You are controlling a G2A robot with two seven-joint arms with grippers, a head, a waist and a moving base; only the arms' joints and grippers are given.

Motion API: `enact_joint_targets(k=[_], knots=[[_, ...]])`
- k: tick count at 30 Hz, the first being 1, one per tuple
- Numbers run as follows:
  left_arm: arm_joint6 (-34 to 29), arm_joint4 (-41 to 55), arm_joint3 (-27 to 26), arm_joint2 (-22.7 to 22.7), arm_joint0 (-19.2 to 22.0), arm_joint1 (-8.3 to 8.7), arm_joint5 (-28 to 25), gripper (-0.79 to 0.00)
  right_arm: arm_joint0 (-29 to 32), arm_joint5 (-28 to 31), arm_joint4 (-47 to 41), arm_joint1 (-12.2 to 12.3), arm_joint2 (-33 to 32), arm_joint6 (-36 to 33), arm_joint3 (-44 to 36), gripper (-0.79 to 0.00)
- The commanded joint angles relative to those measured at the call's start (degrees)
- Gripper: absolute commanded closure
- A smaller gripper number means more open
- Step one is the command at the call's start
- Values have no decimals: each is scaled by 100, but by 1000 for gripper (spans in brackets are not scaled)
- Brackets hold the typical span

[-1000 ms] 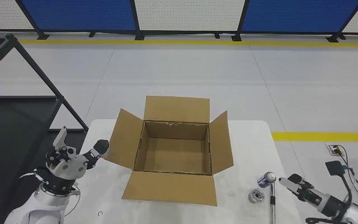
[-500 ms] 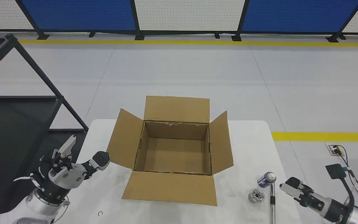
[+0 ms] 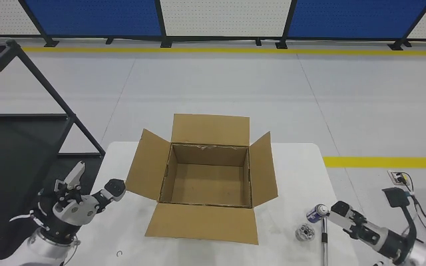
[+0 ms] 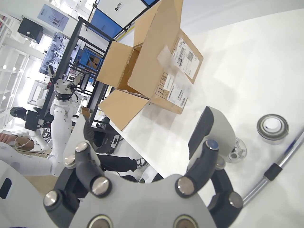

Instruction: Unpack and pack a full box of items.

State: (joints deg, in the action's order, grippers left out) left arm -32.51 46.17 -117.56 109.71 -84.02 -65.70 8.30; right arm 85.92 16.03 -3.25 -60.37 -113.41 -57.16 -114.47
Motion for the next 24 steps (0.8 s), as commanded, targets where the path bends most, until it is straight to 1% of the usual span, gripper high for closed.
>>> enact_joint_targets(k=[1,4,11,16,17,24], knots=[[83,53,8,126,-62,-3,-83,-785,-93,-10,-51,18,61,-41,8,-785],[150,150,31,293,-143,-6,-174,-785,-228,19,-155,45,133,-91,7,-785],[-8,239,169,594,-311,6,-257,-785,-380,293,-482,110,215,-373,5,-785],[-523,374,254,761,-393,40,-109,-785,-334,751,-633,182,153,-976,-75,-785],[-571,386,262,770,-396,43,-78,-785,-300,788,-568,198,107,-1060,-103,-785],[-571,386,262,770,-396,43,-78,-785,-290,787,-536,202,86,-1069,-113,-785]])
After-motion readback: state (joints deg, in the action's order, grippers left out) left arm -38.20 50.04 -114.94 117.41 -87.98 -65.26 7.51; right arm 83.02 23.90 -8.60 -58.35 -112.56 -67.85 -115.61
